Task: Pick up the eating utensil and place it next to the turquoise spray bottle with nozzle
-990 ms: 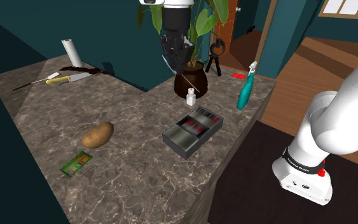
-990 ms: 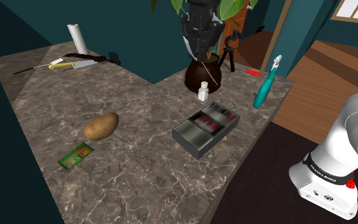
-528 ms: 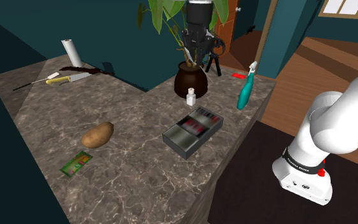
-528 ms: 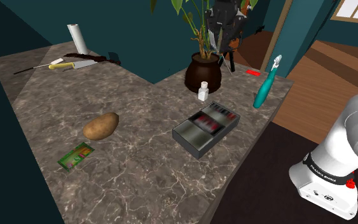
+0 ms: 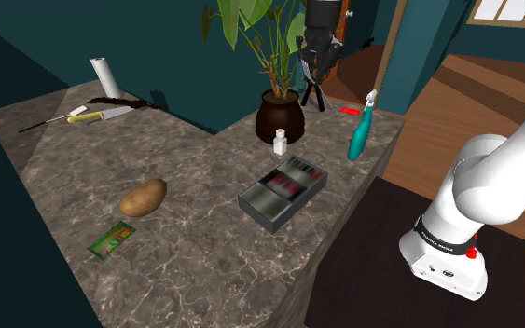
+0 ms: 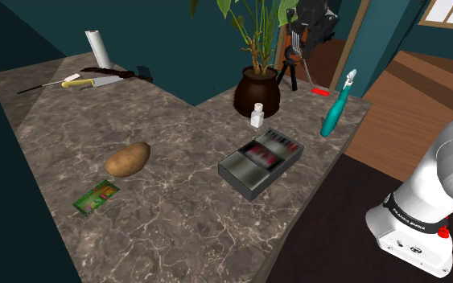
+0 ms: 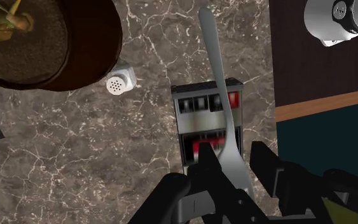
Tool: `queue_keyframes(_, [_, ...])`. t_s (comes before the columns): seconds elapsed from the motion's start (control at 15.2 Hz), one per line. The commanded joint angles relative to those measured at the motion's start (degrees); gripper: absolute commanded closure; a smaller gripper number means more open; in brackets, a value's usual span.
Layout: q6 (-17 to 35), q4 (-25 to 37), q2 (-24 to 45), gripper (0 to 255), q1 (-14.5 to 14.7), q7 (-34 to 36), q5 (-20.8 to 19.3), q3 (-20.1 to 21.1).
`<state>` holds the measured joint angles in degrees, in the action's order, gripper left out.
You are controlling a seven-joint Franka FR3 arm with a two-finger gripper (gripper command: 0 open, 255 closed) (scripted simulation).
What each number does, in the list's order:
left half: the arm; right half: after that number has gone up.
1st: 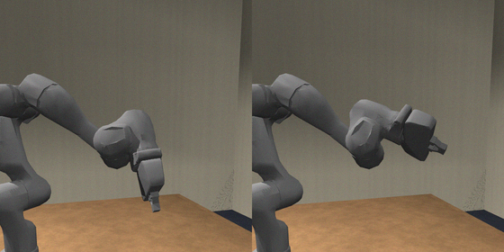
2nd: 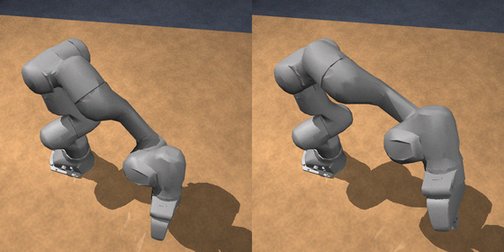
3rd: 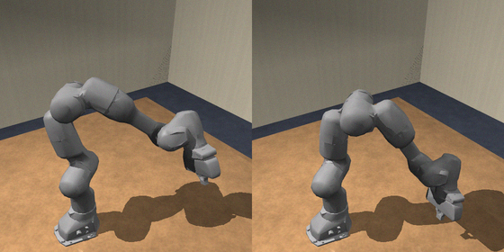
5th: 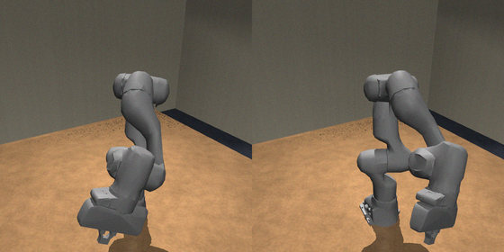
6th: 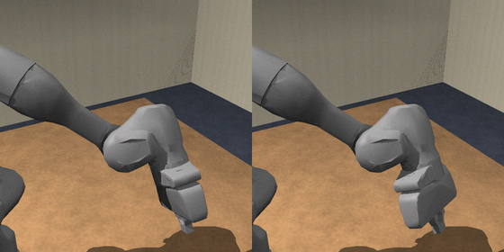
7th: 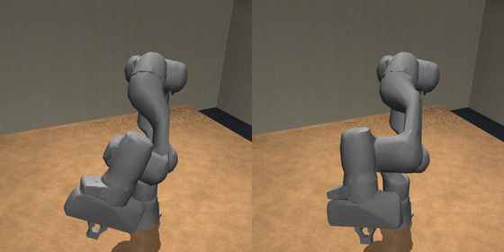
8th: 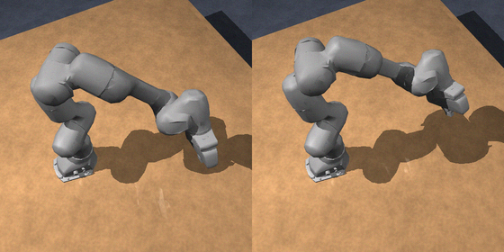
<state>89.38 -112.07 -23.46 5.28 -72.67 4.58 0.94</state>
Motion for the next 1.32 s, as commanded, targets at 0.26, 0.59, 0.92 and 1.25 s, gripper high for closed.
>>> queue_keyframes(0.26, [-1.4, 0.1, -0.7, 255, -2.9, -8.7, -2.5, -6.3])
queue_keyframes(0.59, [-2.1, 1.2, -0.1, 255, -5.1, -15.8, -4.5, -11.5])
queue_keyframes(0.92, [-2.6, 3.8, 2.2, 255, -7.2, -23.1, -6.1, -16.8])
queue_keyframes(1.25, [-3.1, 8.1, 6.1, 255, -9.3, -30.7, -6.8, -22.2])
